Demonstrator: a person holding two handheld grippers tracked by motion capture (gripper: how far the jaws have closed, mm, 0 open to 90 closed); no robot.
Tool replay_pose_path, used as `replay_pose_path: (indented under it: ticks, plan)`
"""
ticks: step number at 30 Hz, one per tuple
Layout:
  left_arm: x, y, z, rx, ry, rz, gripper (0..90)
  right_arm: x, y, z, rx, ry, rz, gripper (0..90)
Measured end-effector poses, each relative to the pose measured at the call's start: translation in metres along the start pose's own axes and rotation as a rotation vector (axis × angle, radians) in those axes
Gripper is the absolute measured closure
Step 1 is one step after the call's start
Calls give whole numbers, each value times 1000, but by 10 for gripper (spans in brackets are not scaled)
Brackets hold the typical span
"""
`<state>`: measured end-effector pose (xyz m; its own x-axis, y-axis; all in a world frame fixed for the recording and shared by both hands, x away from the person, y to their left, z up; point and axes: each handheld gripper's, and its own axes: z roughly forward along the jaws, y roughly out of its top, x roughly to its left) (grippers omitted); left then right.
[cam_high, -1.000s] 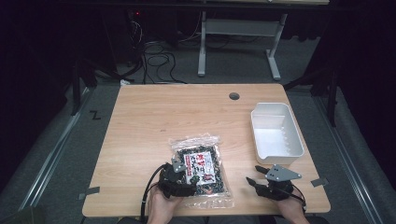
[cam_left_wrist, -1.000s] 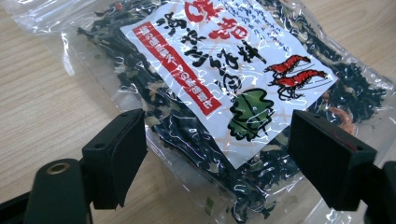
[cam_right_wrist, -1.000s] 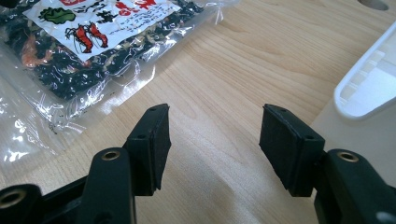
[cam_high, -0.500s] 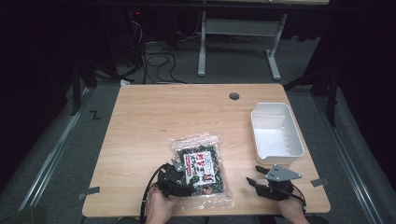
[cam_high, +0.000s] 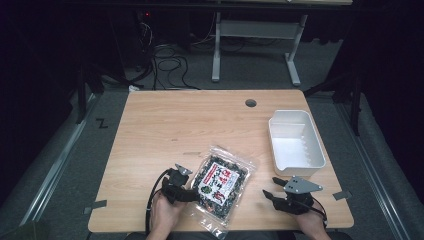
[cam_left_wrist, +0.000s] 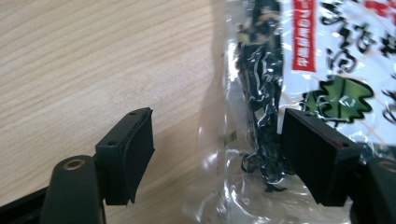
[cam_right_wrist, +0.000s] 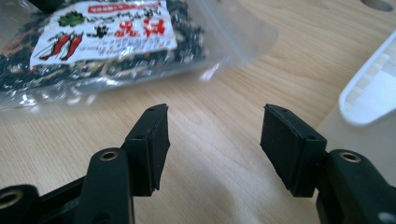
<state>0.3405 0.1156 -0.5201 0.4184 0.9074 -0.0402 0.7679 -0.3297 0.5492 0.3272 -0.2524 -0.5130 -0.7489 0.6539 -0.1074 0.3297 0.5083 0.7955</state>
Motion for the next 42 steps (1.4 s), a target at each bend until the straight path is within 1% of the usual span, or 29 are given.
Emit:
replay_pose_path:
  ticks: [2, 4, 5, 6, 9, 10, 15, 20, 22, 25, 26, 28, 32, 34, 37, 40, 42]
  plan:
    - [1, 2, 1, -1, 4, -2, 267, 0, 4, 0, -7, 3, -2, 418]
    - [2, 3, 2, -3, 7, 1, 270, 0, 9, 0, -10, 4, 8, 408]
    - [3, 3, 2, -2, 7, 2, 270, 0, 11, 0, -13, 9, 23, 406]
    - [3, 3, 2, -2, 7, 2, 270, 0, 11, 0, -13, 9, 23, 406]
    - [5, 6, 4, -3, 12, -2, 270, -1, 21, 3, -13, 10, 56, 406]
    - [6, 7, 5, -2, 10, -5, 270, -2, 23, 4, -10, 7, 57, 406]
    - [7, 7, 6, -4, -3, -17, 272, -8, 33, 15, 20, 20, 121, 406]
    - [5, 6, 5, -17, 8, -3, 284, -10, 37, 30, 67, 36, 169, 412]
    - [5, 6, 5, -17, 10, 0, 286, -11, 38, 35, 79, 40, 173, 416]
    - [6, 5, 5, -19, 5, -1, 287, -13, 39, 43, 105, 57, 217, 432]
    - [6, 5, 5, -19, 3, -2, 287, -15, 38, 46, 106, 59, 217, 439]
    - [5, 5, 5, -19, 6, 1, 288, -16, 38, 50, 120, 68, 234, 463]
    - [0, 5, 4, -26, 37, 30, 295, -17, 38, 56, 128, 106, 263, 544]
    - [0, 5, 4, -26, 36, 31, 297, -18, 38, 58, 119, 121, 277, 597]
    - [2, 4, 4, -27, 23, 18, 297, -20, 38, 61, 109, 139, 301, 669]
    - [1, 4, 4, -30, 29, 22, 298, -21, 38, 62, 106, 157, 305, 699]
    - [1, 4, 4, -31, 29, 23, 298, -21, 38, 62, 107, 160, 305, 697]
